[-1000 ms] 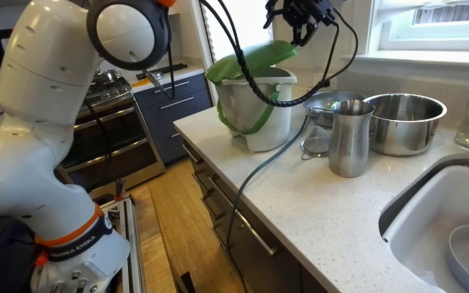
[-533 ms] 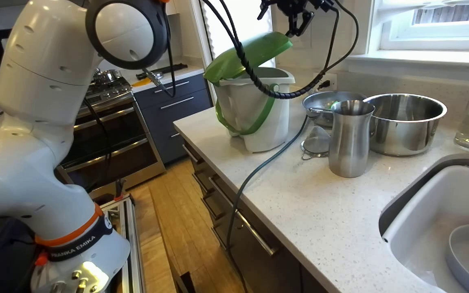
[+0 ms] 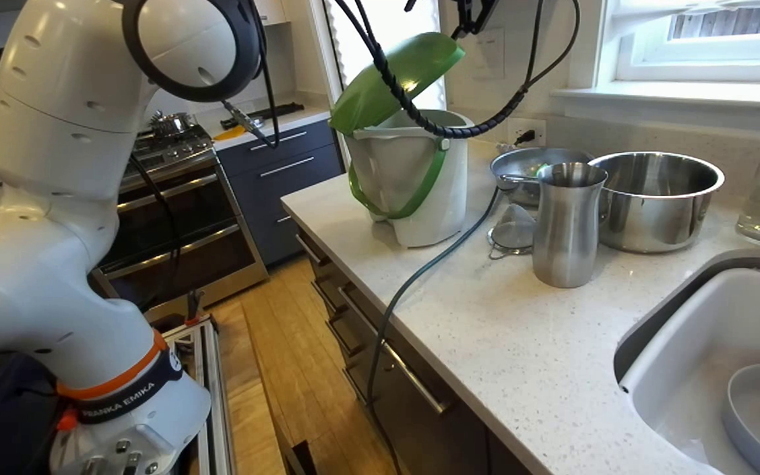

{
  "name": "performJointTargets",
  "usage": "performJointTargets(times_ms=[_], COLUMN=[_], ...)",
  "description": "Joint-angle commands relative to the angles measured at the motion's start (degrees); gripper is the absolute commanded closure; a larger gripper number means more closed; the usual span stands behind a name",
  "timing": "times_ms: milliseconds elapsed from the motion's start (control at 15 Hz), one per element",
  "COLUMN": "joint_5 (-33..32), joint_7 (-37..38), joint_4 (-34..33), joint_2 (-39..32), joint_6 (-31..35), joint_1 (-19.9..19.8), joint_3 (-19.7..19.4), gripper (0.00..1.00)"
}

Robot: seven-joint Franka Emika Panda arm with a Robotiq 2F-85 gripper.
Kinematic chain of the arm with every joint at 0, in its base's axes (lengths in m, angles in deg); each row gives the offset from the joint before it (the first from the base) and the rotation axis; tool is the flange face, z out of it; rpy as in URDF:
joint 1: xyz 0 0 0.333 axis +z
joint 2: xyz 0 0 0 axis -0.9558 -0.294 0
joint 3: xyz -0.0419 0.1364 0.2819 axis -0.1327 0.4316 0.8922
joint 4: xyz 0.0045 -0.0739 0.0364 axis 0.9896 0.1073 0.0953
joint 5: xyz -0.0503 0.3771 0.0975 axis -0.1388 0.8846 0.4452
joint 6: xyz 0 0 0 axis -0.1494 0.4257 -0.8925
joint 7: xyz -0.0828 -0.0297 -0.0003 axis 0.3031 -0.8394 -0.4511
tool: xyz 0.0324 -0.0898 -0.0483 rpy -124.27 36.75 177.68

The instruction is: Open the white and green bin

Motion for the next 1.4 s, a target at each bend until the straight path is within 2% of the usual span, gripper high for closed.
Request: performJointTargets(times_ms=[0,867,933,1333], joint_5=[-0.99,-3.59,-5.46,-11.48], joint_7=[-0.71,-2.51,-3.74,-7.47], joint_4=[-0.93,-1.36,3.4,6.84], joint_2=[1.44,5.66,8.48,12.18], joint_6=[-2.73,-8.12,-6.29,-6.42], joint_1=[0.12,1.53,1.41,3.0], joint_3=[-0.04,-0.55,0.95,2.21], gripper=[0.0,0.0,0.0,0.0])
